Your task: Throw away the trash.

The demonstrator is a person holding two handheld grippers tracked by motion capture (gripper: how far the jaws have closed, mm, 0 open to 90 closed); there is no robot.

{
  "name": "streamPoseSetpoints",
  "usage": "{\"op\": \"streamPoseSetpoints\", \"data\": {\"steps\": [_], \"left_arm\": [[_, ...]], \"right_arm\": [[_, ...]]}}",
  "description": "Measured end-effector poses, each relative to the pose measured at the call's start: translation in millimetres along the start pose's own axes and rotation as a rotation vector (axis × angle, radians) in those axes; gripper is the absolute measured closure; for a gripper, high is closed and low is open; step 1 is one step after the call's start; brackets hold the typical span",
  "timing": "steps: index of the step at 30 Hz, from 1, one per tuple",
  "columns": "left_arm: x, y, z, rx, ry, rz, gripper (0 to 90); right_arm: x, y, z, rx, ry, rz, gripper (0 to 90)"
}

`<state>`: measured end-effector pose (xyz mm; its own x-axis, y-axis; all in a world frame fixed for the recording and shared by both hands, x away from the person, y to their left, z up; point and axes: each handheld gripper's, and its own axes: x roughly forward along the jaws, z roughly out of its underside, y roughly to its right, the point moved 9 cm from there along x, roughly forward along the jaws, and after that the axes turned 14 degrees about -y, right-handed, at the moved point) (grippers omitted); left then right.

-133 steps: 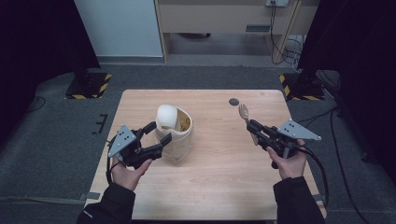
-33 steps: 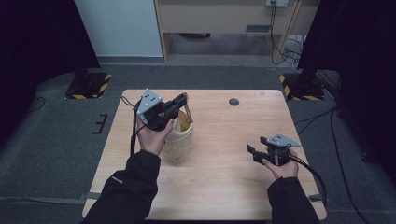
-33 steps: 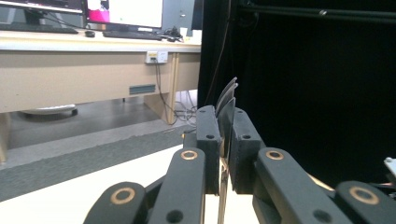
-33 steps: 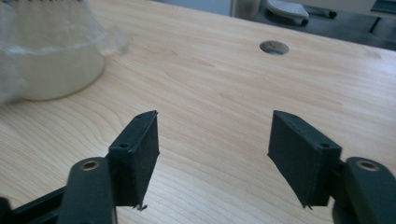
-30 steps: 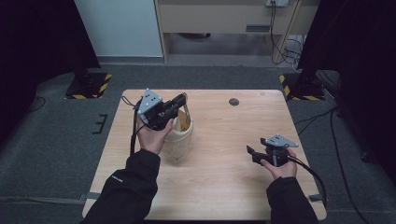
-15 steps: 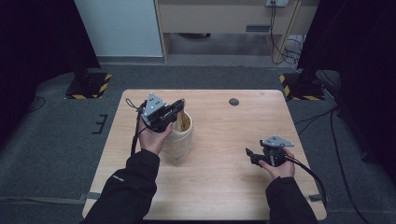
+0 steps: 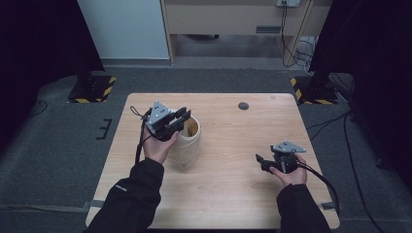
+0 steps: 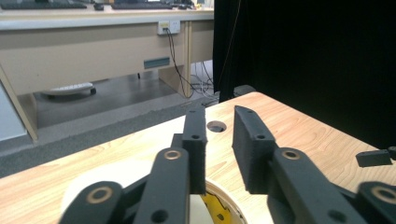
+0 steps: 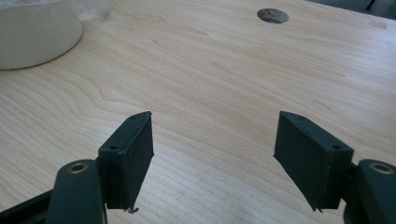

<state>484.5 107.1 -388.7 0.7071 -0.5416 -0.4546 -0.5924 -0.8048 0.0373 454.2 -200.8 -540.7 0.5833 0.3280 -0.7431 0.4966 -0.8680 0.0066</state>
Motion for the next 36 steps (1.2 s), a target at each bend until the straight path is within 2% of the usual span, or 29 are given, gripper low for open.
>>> {"op": "streamPoseSetpoints", "data": {"steps": [6,11,15,20,24,29,33,36], "left_arm": [[-26.3,-4.2,4.3,0.02,0.022,-0.007,64.4],[-49.8,-9.6,14.4,0.025,0.025,-0.014,54.2],[-64.2,-13.1,32.0,0.029,0.006,-0.02,44.2],[-72.6,-21.9,65.0,0.013,-0.042,-0.037,34.4],[-71.2,-32.9,98.0,-0.019,-0.114,-0.048,27.7],[-62.6,-48.1,146.6,-0.072,-0.25,-0.057,21.7],[-57.6,-64.7,182.4,-0.078,-0.343,-0.093,20.6],[-57.9,-75.5,202.1,-0.122,-0.403,-0.108,20.6]], "right_arm": [[-1.7,3.1,0.1,0.006,0.007,0.006,27.7],[-3.5,7.3,1.1,0.017,0.009,0.016,26.2],[-4.8,11.1,2.0,0.03,0.014,0.025,24.0],[-6.6,16.3,2.7,0.052,0.025,0.032,20.5],[-8.3,20.5,4.8,0.064,0.027,0.039,18.7],[-9.3,27.0,10.0,0.089,0.026,0.046,16.5],[-5.5,34.8,20.4,0.129,-0.015,0.052,15.7],[-2.5,40.5,26.9,0.15,-0.036,0.053,15.2]]}}
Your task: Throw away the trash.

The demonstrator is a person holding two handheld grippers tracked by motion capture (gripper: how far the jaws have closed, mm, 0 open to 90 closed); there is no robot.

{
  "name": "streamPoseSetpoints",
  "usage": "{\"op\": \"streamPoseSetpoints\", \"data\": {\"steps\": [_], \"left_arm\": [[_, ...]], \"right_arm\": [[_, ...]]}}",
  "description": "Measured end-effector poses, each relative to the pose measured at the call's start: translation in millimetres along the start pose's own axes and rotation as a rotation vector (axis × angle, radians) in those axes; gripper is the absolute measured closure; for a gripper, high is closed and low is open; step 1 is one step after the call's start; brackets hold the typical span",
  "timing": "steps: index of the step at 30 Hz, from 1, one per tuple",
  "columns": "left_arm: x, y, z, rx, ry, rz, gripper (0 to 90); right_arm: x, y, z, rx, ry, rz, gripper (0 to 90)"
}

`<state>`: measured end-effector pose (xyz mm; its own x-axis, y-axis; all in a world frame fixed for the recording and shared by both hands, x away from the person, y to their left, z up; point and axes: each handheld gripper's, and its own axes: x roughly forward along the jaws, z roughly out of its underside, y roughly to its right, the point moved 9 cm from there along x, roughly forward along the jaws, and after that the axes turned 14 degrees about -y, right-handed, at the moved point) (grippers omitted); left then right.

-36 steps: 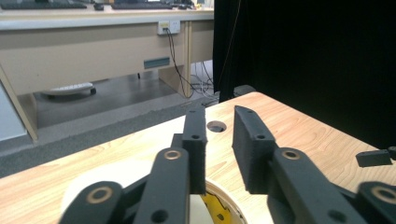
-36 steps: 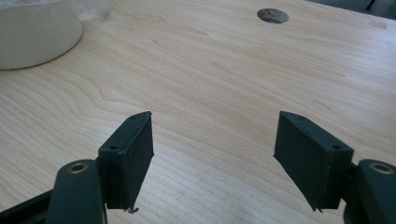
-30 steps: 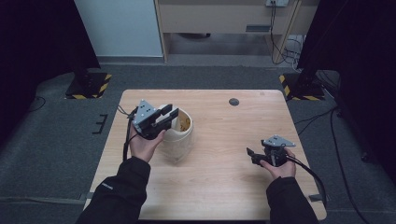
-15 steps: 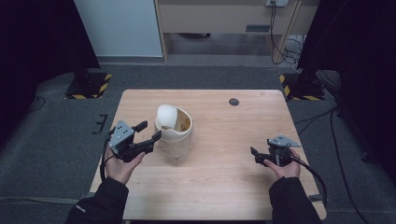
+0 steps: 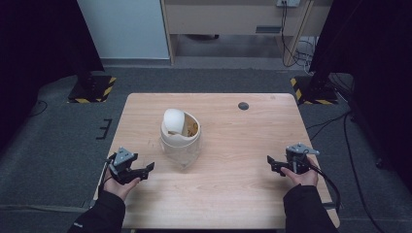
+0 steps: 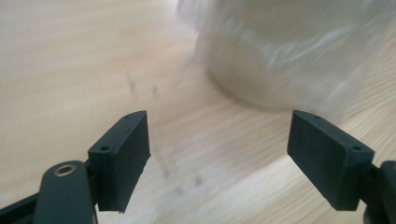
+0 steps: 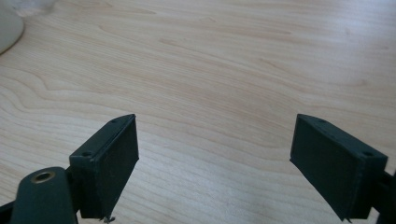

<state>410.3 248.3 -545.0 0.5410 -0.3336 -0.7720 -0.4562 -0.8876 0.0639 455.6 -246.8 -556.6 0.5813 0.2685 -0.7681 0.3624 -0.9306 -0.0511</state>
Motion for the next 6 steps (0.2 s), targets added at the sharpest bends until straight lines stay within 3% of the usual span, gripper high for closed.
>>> {"op": "streamPoseSetpoints", "data": {"steps": [6], "left_arm": [[12.2,-18.4,15.7,0.014,-0.066,-0.054,20.2]], "right_arm": [[3.9,13.6,11.2,0.026,-0.054,0.023,14.0]]}}
